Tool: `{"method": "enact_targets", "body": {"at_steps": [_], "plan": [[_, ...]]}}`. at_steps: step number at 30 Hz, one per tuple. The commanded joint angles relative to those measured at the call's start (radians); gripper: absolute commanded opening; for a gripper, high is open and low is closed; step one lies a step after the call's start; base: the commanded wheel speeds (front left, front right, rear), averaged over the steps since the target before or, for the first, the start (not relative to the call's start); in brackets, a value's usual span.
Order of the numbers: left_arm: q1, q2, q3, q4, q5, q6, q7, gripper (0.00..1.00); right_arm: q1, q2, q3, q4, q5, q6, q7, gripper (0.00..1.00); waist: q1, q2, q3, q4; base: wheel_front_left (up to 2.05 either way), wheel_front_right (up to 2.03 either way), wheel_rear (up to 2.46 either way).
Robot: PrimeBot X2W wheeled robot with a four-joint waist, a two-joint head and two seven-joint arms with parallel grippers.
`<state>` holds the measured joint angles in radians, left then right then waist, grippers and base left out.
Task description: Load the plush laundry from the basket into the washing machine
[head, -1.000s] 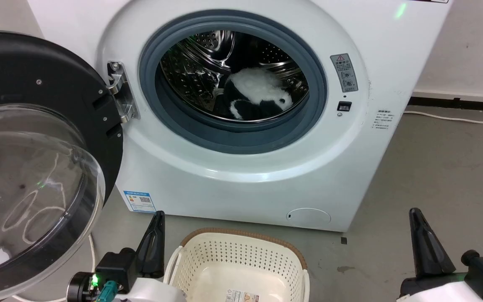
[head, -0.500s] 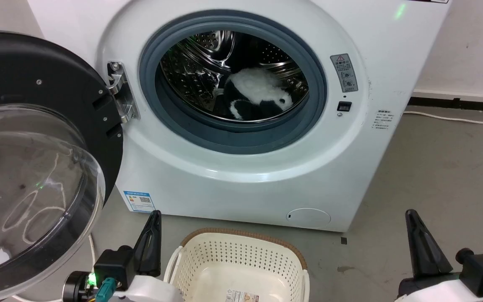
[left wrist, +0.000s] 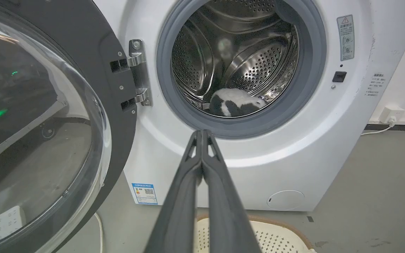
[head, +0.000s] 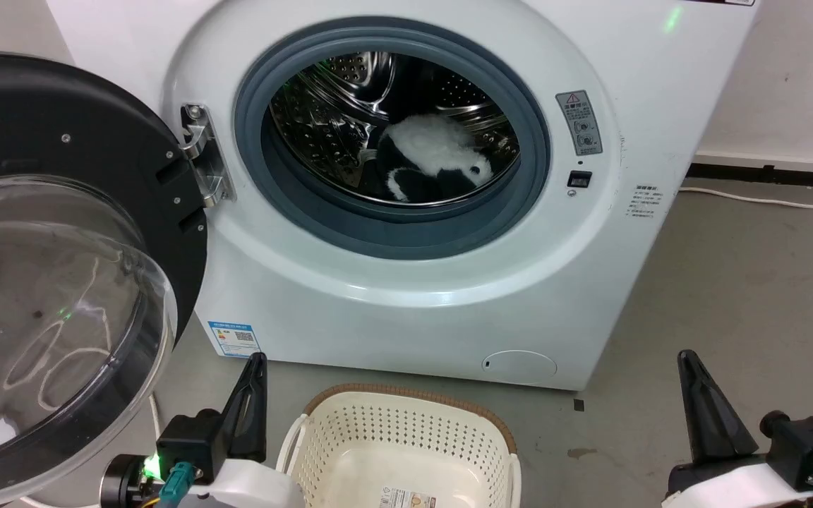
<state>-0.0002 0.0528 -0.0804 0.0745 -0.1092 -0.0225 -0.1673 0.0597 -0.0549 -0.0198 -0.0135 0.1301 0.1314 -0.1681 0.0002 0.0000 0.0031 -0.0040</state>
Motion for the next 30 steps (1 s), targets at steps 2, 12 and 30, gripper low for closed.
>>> {"method": "enact_targets", "body": {"at_steps": [2,12,30], "plan": [[0.000,-0.001,0.007,-0.008,0.010,0.004,0.009,0.00,-0.014,0.002,0.002,0.002,-0.014,0.000,0.009,0.00,-0.0001,0.0000,0.000,0.000,0.00,0.00,0.00],[0.000,-0.001,0.016,-0.016,0.022,0.006,0.028,0.00,-0.019,0.002,0.004,0.004,-0.028,0.000,0.028,0.00,-0.0001,0.0000,0.000,0.001,0.00,0.00,0.00],[0.000,-0.001,0.033,-0.032,0.045,0.010,0.065,0.00,-0.030,0.003,0.008,0.006,-0.055,0.000,0.065,0.00,-0.0001,0.0000,-0.001,0.001,0.00,0.00,0.00]]}}
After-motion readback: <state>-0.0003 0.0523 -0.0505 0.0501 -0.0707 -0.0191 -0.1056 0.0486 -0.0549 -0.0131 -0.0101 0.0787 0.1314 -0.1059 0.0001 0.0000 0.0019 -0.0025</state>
